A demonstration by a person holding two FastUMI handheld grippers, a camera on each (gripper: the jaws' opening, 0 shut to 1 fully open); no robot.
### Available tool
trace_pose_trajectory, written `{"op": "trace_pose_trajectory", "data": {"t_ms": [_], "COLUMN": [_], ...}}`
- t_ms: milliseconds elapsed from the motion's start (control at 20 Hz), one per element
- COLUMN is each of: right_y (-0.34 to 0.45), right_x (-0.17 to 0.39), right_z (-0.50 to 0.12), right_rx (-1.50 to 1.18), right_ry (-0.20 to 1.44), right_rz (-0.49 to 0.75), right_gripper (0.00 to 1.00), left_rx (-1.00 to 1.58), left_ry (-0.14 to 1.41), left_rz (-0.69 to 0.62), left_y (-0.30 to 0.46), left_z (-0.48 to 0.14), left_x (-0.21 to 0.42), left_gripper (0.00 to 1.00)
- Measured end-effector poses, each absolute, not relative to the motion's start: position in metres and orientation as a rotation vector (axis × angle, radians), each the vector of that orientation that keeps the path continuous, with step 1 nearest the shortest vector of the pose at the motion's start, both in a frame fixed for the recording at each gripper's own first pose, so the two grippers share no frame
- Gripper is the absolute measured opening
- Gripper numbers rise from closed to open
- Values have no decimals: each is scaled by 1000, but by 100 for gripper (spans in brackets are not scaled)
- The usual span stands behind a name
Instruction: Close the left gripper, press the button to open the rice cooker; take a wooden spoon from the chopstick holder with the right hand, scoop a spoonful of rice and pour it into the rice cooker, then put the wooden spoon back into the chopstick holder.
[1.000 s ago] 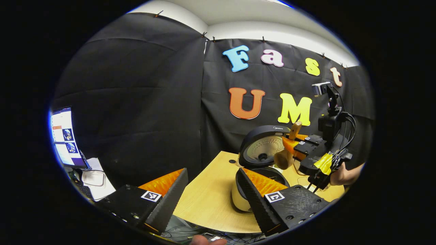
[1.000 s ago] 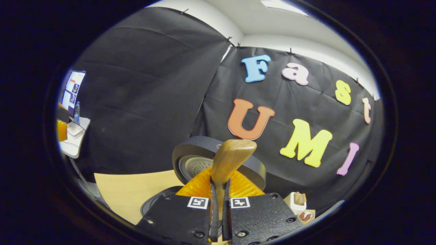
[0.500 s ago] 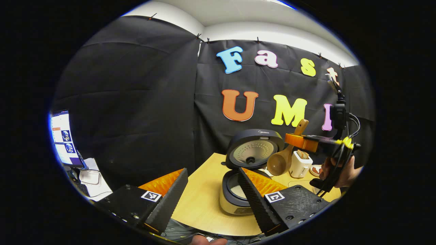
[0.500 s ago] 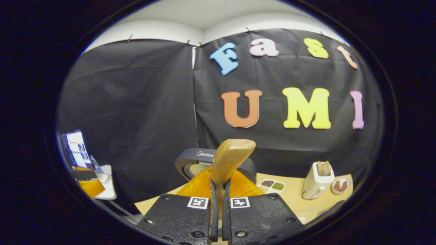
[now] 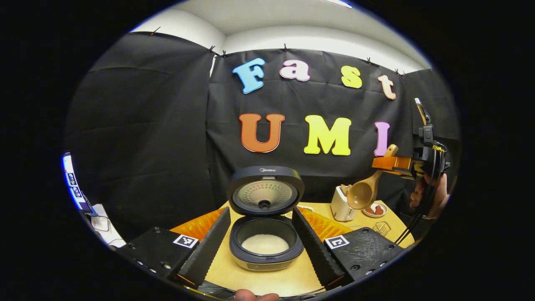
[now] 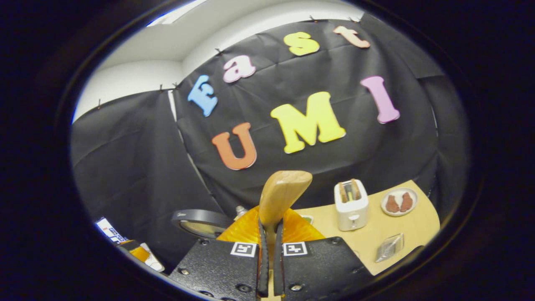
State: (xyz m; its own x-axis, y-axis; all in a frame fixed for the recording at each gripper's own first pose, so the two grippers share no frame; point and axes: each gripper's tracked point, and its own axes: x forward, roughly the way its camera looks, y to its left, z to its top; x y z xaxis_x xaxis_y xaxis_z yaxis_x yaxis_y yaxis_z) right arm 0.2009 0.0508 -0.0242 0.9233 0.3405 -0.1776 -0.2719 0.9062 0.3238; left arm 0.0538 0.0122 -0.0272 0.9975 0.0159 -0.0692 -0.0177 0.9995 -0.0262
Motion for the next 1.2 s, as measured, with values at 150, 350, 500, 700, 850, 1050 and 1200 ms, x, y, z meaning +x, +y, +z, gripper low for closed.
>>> {"op": "trace_pose_trajectory", "data": {"t_ms": [150,350,500,700,850,1050,1200], "right_y": [-34,-131,-171,-192,-195,-189,-191], "right_x": [218,245,262,262,265,267,272], "right_z": [-36,-69,-114,-178,-225,-262,-277], "right_rx": [285,278,311,338,326,309,312], "right_ry": [239,269,330,442,508,542,535], "right_rz": [215,75,7,-20,-47,-40,-49], "right_gripper": [10,10,10,10,10,10,13], "left_rx": [-29,-13,-11,-36,-33,-22,-28], "left_ry": [68,89,102,134,145,164,170], "left_rz": [14,39,78,97,124,150,176], "left_y": [-11,-32,-41,-55,-52,-49,-42], "left_z": [-22,-22,-20,-20,-19,-22,-18], "left_x": [71,86,91,95,95,93,92], "left_gripper": [95,95,95,95,95,95,95]}}
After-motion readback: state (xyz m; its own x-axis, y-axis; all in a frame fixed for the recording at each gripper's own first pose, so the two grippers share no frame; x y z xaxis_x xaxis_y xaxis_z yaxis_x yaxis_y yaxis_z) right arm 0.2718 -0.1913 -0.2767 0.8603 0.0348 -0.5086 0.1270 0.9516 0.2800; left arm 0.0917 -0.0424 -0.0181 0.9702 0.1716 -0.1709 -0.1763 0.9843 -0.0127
